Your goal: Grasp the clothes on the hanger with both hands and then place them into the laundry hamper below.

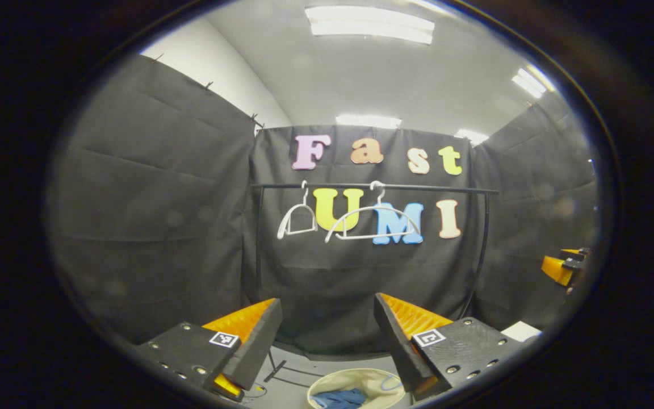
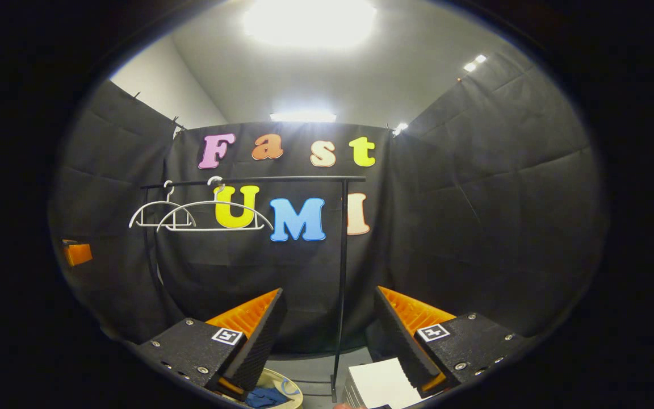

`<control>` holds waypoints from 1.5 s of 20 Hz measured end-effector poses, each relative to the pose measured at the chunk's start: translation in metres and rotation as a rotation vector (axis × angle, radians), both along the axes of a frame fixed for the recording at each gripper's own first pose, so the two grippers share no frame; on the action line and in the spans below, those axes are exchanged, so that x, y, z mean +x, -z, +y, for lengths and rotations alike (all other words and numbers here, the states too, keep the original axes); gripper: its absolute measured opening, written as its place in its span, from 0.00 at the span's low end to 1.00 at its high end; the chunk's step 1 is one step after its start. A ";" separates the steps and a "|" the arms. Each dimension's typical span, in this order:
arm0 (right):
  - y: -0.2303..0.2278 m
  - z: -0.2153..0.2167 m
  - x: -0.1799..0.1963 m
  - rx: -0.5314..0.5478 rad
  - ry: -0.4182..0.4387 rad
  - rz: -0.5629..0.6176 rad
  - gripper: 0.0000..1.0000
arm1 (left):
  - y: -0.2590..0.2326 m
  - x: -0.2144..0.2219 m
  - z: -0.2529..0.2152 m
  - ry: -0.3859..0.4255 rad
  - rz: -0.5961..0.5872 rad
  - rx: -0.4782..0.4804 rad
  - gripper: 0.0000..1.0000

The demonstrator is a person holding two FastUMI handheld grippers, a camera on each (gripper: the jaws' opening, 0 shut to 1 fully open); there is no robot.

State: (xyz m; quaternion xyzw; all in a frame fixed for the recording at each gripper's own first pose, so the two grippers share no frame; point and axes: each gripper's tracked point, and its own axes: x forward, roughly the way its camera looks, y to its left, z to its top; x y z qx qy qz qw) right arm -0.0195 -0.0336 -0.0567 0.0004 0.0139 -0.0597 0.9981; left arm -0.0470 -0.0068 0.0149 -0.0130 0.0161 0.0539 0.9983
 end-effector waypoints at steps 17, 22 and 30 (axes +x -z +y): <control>0.008 -0.007 0.035 0.048 -0.255 0.014 0.95 | -0.013 -0.047 -0.049 -0.195 0.012 0.038 0.93; 0.013 -0.012 0.037 0.073 -0.246 0.018 0.95 | -0.014 -0.038 -0.049 -0.213 0.010 0.057 0.93; 0.026 -0.046 0.037 0.086 -0.205 0.038 0.95 | -0.014 -0.036 -0.076 -0.199 0.008 0.062 0.94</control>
